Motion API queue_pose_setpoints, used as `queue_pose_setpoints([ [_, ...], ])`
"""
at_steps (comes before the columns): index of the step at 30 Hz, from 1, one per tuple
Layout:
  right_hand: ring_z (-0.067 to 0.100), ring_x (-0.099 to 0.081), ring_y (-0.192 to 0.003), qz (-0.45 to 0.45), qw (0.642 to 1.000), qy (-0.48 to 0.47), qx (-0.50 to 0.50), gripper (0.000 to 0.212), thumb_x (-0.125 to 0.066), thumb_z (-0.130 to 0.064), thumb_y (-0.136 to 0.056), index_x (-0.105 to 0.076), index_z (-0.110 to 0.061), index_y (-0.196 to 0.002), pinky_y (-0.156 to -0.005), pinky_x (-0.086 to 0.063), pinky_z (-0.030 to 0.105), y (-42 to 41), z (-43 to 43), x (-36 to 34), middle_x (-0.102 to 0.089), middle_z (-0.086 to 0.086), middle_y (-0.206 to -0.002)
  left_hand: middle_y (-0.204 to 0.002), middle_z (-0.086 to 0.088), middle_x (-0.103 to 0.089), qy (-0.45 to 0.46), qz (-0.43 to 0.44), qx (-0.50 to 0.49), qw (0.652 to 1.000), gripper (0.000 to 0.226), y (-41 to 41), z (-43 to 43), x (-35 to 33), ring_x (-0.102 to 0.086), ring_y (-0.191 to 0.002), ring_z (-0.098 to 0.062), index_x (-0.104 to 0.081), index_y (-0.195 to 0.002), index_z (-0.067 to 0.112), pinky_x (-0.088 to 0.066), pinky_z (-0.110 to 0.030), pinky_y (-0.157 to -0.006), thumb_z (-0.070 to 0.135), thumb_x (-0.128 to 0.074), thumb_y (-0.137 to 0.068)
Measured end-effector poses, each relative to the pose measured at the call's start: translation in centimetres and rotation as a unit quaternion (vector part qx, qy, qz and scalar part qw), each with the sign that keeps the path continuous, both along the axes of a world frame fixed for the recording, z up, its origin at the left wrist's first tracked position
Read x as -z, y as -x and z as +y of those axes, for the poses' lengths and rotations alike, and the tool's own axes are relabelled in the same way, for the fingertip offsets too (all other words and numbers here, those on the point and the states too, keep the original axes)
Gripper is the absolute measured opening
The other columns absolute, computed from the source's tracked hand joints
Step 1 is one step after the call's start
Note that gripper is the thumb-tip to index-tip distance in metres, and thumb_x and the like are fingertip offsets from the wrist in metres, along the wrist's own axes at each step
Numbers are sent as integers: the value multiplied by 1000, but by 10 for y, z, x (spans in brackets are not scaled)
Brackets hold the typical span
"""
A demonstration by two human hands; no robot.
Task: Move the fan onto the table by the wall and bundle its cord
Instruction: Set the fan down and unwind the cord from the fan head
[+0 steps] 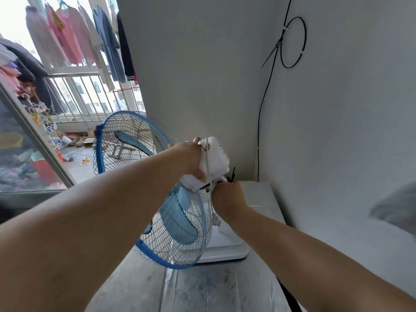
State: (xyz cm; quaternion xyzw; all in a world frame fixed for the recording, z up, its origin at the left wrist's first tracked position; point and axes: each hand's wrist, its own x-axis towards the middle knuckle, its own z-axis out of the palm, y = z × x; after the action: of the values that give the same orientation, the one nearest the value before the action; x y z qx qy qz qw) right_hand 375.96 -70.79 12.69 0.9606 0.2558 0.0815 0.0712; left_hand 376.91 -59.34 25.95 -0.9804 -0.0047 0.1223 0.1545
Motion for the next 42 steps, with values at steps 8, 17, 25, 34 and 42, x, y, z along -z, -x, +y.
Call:
queue_pose_setpoints([
  [8, 29, -58, -73, 192, 773, -566, 209, 40, -40, -24, -99, -69, 0, -85, -66, -40, 33, 5, 7, 25, -69, 20, -87, -138, -5, -46, 1, -4, 0, 1000, 118, -1, 2, 2, -50, -124, -28, -11, -149, 9, -44, -50, -101, 64, -71, -64],
  [17, 7, -35, -30, 396, 375, -795, 265, 41, -54, -38, -93, -58, -8, -65, -32, -28, 18, 10, 1, 26, -47, -3, -42, -137, -7, -48, 13, -14, -7, 1000, 122, -3, 4, 4, -51, -122, -29, -12, -147, 8, -45, -50, -100, 66, -73, -60],
  [25, 18, -55, -75, 42, 788, -584, 190, 22, -60, -34, -88, -63, -13, -83, -74, -36, 31, 33, 6, 9, -61, 0, -80, -136, -5, -46, 93, -35, -7, 995, 125, -6, 15, 12, -49, -121, -29, -18, -146, 14, -43, -48, -103, 69, -75, -49],
  [34, 22, -58, -71, 208, 750, -622, 91, 3, -68, -4, -74, -69, -6, -72, -68, -44, 28, 43, 5, -23, -64, 0, -69, -149, -15, -40, 256, 11, -49, 965, 139, 6, 20, -5, -49, -124, -32, 30, -145, 14, -35, -40, -111, 24, -84, -66],
  [42, 4, -48, -46, 216, 628, -747, 10, 13, -66, -11, -85, -64, -16, -74, -49, -44, 18, 33, -21, -90, -58, -2, -60, -152, -11, -32, 398, -176, -20, 900, 84, 15, 12, -20, -48, -124, -29, -9, -151, 26, -44, -28, -84, 11, -58, -85],
])
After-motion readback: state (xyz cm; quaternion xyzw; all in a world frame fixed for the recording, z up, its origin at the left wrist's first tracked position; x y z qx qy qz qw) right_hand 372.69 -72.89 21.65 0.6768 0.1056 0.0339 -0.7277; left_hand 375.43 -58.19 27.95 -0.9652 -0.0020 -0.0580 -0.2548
